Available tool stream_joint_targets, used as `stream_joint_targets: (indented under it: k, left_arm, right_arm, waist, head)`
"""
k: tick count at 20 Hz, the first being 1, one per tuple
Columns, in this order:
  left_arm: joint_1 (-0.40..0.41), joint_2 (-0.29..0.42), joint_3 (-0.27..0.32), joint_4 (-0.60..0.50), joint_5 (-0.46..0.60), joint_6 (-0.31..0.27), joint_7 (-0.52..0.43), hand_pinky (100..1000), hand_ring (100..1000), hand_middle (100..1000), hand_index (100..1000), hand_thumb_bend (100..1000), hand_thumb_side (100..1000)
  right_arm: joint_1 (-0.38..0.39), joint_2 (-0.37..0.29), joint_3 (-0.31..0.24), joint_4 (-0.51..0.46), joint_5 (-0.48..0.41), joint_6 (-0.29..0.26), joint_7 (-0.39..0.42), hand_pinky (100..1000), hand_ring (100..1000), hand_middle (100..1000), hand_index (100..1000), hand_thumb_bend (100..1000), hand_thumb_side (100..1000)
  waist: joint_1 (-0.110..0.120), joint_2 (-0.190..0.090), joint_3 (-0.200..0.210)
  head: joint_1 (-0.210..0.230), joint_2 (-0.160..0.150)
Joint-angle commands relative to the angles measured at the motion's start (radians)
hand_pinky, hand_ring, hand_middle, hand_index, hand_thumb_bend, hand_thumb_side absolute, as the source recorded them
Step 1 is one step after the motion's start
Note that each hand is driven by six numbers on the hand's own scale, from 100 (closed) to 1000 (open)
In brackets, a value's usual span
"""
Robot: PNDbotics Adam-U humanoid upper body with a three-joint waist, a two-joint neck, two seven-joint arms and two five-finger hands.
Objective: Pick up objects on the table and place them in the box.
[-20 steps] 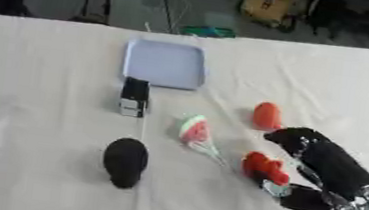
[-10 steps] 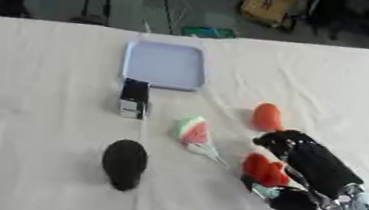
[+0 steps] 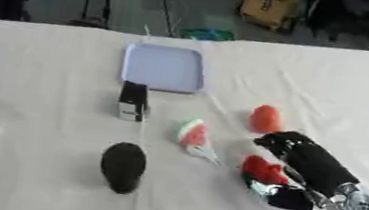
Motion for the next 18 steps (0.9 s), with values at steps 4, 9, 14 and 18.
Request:
stream_joint_targets:
  k: [4, 9, 14, 18]
  left_arm:
    - [-0.008, 0.004, -0.001, -0.014, 0.004, -0.001, -0.004, 681, 656, 734, 695, 100, 941]
    - [-0.007, 0.003, -0.002, -0.014, 0.005, 0.001, -0.004, 682, 657, 735, 695, 100, 940]
    - [-0.007, 0.002, -0.002, -0.014, 0.004, 0.002, -0.004, 682, 657, 736, 695, 100, 940]
    - [-0.007, 0.000, -0.003, -0.014, -0.002, 0.004, -0.006, 682, 657, 736, 696, 100, 938]
  right_arm:
    - [-0.015, -0.018, -0.013, 0.025, -0.012, -0.007, 0.010, 909, 886, 828, 930, 386, 991]
    - [-0.023, -0.028, -0.012, 0.042, -0.032, -0.024, 0.027, 911, 885, 828, 927, 400, 988]
    - [-0.024, -0.040, -0.017, 0.056, -0.055, -0.046, 0.054, 911, 885, 828, 926, 402, 977]
    - [-0.029, -0.040, -0.027, 0.069, -0.062, -0.047, 0.068, 910, 884, 825, 924, 402, 975]
  waist:
    - [0.004, -0.013, 0.003]
    - [0.007, -0.012, 0.005]
    - [0.009, -0.011, 0.004]
    - [0.011, -0.010, 0.003]
  head:
    - [-0.002, -0.009]
    - [-0.001, -0.009]
    - [-0.001, -0.009]
    - [-0.001, -0.014]
